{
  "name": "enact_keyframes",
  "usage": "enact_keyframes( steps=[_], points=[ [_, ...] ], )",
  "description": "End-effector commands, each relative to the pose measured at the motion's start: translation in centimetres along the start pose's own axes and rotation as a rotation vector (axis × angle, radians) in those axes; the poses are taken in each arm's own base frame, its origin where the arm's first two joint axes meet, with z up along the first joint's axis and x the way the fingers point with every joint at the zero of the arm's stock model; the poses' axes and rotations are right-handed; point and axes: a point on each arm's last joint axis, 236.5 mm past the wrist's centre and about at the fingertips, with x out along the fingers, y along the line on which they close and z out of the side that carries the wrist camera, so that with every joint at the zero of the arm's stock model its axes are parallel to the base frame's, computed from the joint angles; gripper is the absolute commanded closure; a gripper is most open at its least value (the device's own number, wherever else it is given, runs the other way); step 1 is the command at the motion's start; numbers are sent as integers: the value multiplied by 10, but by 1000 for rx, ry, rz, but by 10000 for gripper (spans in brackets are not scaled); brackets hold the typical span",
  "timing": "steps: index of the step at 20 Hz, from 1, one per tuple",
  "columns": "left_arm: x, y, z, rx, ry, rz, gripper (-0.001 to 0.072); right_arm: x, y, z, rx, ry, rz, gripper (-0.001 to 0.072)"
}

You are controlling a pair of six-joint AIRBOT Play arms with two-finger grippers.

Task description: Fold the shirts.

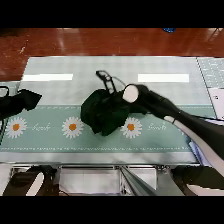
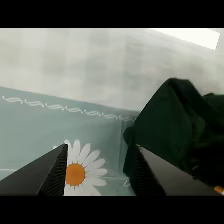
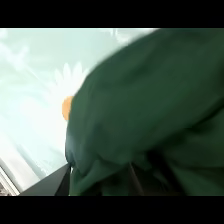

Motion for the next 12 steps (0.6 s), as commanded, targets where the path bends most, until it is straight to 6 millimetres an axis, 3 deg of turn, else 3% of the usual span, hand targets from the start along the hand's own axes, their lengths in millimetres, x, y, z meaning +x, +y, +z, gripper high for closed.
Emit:
enact_keyframes(
  steps=[1, 2, 4, 6, 8, 9, 12],
  points=[
    [5, 6, -28, 27, 111, 15, 200, -72, -4, 27, -87, -59, -20, 305],
    [8, 8, -44, 19, 172, 13, 200, -107, -24, 38, -89, -109, -105, 304],
    [20, -3, -84, -14, 302, -64, 200, -188, -97, 44, 3, -192, -373, 304],
    [33, -35, -126, -78, 422, -248, 200, -257, -166, 22, 165, -249, -555, 304],
    [43, -63, -164, -112, 503, -426, 199, -283, -209, -14, 339, -286, -583, 304],
    [54, -65, -178, -96, 499, -455, 199, -285, -223, -33, 411, -300, -570, 304],
    [82, -65, -201, -62, 467, -444, 200, -267, -234, -74, 530, -318, -453, 305]
  ],
)
